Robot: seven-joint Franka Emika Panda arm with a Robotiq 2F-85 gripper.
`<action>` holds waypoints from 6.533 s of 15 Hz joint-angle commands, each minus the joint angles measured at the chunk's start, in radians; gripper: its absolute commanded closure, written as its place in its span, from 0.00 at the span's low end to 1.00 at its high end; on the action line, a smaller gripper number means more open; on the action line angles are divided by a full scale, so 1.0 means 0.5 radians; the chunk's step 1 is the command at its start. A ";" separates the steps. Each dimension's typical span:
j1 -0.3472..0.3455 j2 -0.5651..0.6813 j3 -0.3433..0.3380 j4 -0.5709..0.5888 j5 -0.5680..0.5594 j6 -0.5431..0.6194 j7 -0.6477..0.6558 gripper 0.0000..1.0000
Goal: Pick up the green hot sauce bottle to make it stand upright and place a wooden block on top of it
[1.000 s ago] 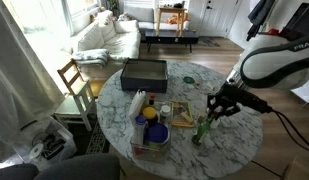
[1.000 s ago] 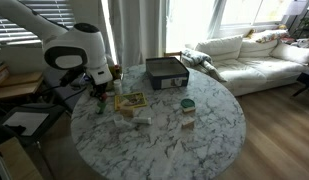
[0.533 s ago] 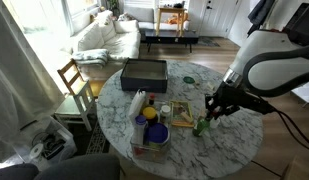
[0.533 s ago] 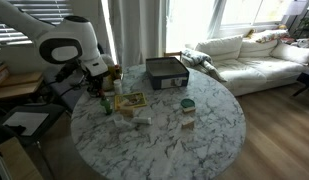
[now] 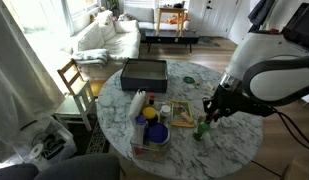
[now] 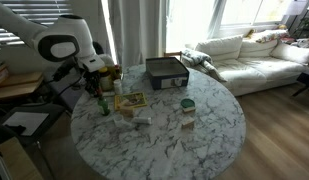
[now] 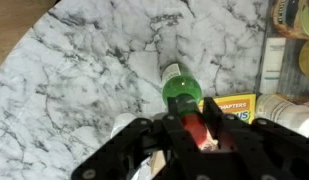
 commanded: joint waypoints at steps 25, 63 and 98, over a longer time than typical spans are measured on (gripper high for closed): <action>-0.055 0.437 -0.152 0.501 0.093 -0.189 0.043 0.00; -0.005 0.748 -0.338 0.441 0.057 0.307 -0.219 0.93; 0.065 0.032 -0.084 0.335 0.021 -0.568 -1.612 0.93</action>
